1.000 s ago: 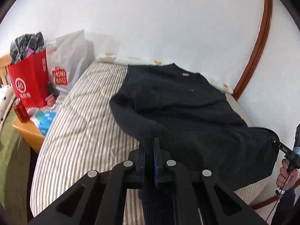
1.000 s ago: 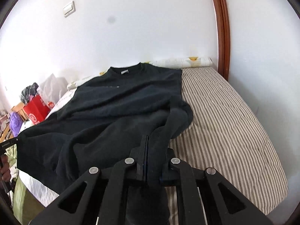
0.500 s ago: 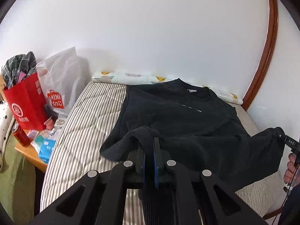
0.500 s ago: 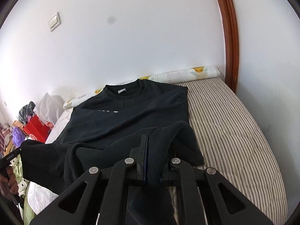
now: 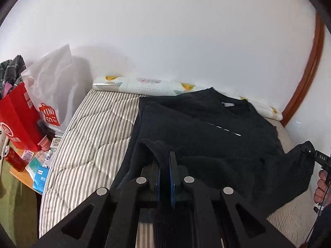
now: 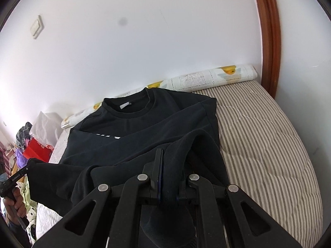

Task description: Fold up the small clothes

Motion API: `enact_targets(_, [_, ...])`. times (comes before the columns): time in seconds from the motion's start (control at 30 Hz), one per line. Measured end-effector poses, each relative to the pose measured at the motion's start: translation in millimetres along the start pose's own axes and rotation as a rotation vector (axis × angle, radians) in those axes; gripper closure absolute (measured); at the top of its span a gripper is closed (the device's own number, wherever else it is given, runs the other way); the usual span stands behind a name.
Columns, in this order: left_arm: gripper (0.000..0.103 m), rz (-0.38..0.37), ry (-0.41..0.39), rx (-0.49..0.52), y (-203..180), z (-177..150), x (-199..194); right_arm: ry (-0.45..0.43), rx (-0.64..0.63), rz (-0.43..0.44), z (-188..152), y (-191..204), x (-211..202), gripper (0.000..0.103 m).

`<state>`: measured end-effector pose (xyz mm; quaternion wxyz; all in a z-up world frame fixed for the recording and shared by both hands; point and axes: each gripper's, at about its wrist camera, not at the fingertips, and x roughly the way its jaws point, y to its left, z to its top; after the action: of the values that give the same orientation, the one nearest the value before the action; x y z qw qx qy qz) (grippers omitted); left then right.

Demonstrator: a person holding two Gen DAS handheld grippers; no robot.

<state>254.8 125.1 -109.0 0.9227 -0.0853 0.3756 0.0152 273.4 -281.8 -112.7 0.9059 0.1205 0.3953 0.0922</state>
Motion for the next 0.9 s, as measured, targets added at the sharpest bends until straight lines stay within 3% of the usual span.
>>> enact_targets(0.27, [0.096,0.037,0.061,-0.03,14,2,54,0.068,0.03,-0.014,12,-16,62,0.094])
enact_targets(0.5, [0.094,0.05,0.099,-0.027,17,-4,69,0.131,0.078,-0.058,6,-31,93,0.093])
enact_targets(0.57, [0.093,0.054,0.106,-0.028,16,-4,70,0.128,0.088,-0.047,6,-33,91,0.092])
enact_targets(0.73, [0.089,0.068,0.117,-0.01,10,-7,61,0.159,0.108,-0.033,2,-37,66,0.076])
enact_targets(0.9, [0.075,0.043,0.112,-0.026,12,-17,38,0.124,-0.054,-0.074,-19,-24,12,0.072])
